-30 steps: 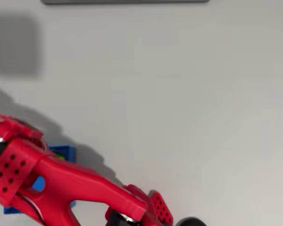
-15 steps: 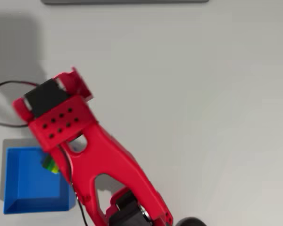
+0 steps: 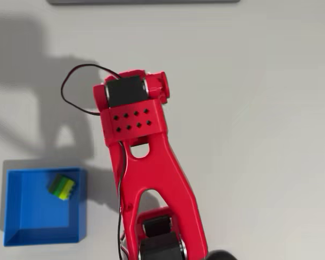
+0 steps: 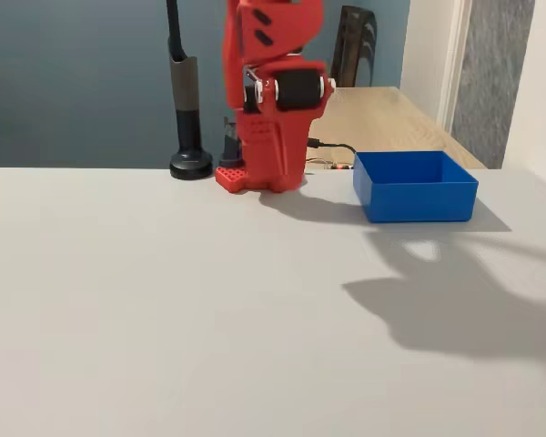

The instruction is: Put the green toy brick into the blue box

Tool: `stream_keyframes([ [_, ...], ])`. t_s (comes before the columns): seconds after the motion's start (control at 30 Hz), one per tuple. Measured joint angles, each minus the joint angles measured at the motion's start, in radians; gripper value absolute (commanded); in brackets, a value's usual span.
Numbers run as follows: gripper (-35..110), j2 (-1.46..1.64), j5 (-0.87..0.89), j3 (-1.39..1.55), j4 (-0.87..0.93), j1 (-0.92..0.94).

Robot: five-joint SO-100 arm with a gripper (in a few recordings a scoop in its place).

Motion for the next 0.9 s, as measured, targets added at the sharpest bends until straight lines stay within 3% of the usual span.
stream_keyframes([
  [0.63,0,0.704,-0.044,0.643,-0.216,0.120],
  [0.9,0,1.017,-0.044,0.925,-0.230,0.152],
])
